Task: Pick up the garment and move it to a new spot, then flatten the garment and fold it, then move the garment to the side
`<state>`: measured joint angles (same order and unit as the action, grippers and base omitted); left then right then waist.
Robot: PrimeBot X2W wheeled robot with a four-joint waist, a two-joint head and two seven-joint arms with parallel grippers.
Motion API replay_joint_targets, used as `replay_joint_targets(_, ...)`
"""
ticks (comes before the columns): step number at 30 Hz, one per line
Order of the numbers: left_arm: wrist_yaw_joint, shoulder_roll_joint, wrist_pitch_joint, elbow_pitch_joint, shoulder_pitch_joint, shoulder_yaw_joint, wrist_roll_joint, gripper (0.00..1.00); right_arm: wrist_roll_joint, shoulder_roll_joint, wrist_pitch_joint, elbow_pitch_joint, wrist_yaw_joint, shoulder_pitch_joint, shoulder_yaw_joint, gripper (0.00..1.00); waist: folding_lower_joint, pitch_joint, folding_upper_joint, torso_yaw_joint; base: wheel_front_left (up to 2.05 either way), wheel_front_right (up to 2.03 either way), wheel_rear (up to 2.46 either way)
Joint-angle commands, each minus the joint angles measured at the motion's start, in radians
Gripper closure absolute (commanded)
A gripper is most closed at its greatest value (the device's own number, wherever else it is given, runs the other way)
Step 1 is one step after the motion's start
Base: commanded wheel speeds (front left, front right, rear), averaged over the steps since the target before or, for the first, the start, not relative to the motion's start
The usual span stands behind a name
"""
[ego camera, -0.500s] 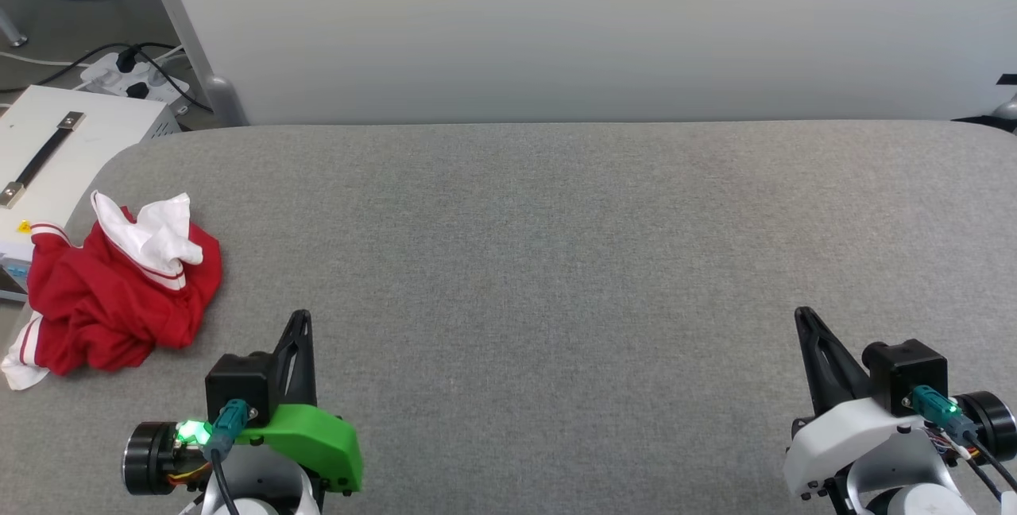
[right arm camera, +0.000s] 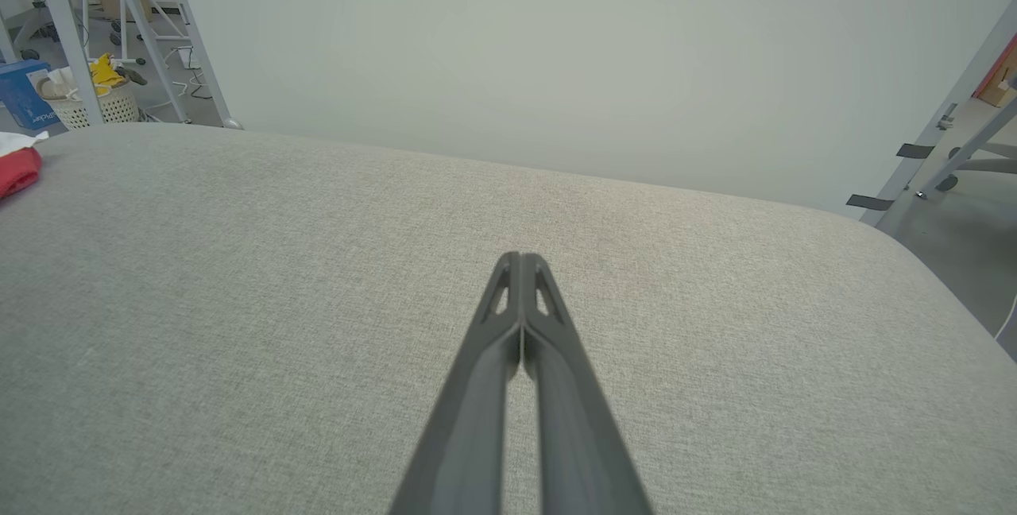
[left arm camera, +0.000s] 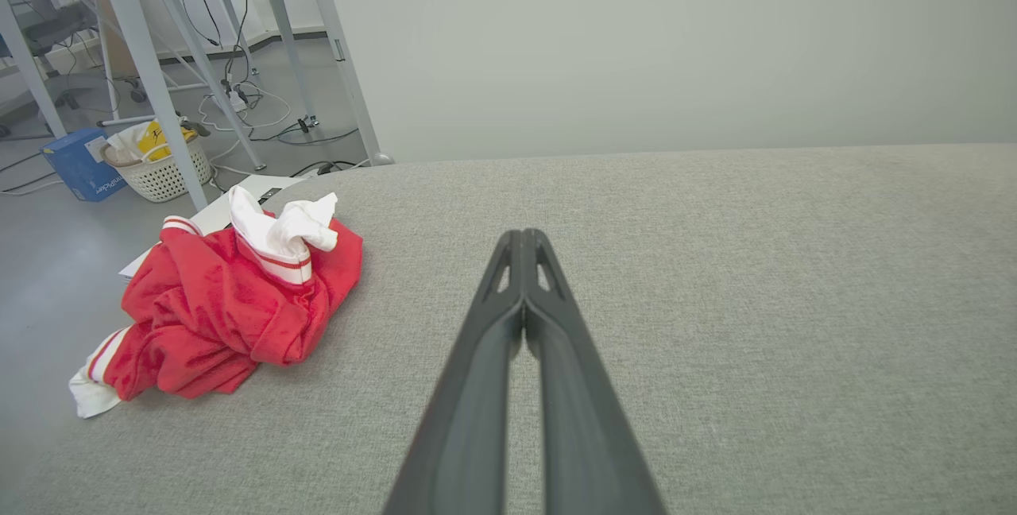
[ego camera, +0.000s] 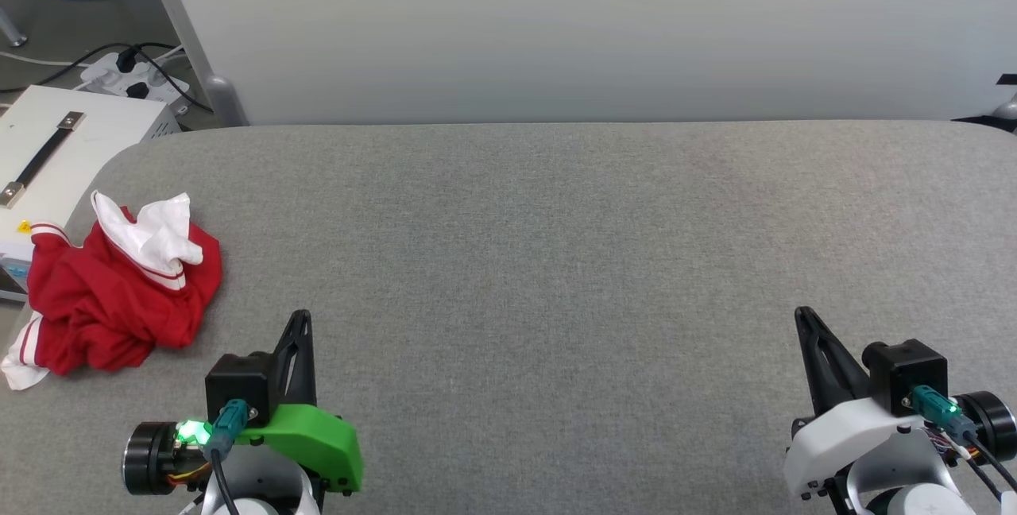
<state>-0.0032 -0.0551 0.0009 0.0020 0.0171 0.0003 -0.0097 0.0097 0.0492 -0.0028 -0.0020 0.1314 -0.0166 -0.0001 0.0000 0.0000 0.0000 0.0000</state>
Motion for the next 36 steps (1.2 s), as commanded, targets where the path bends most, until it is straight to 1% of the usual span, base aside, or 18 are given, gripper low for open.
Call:
replay_joint_targets(1, 0.003, 0.005, -0.001, -0.002, -0.017, 0.000, 0.010, 1.00, -0.010, 0.001, 0.003, 0.002, -0.001, 0.017, 0.000, 1.00, 0.0000, 0.000, 0.0000, 0.000, 0.00, 0.00, 0.00)
replay_joint_targets(31, 0.003, 0.005, -0.001, -0.002, -0.017, 0.000, 0.010, 1.00, -0.010, 0.001, 0.003, 0.002, -0.001, 0.017, 0.000, 1.00, 0.0000, 0.000, 0.0000, 0.000, 0.00, 0.00, 0.00)
replay_joint_targets(32, 0.000, 0.000, 0.000, 0.000, 0.000, 0.000, 0.000, 0.00, 0.000, 0.000, -0.001, 0.000, 0.000, 0.000, 0.000, 0.00, 0.0000, 0.000, 0.0000, 0.000, 0.00, 0.00, 0.00)
replay_joint_targets(36, 0.000, 0.000, -0.001, 0.000, 0.001, -0.001, -0.001, 0.00, 0.001, 0.000, -0.001, 0.000, 0.000, 0.000, -0.001, 0.00, 0.0000, 0.000, 0.0000, 0.000, 0.00, 0.00, 0.00)
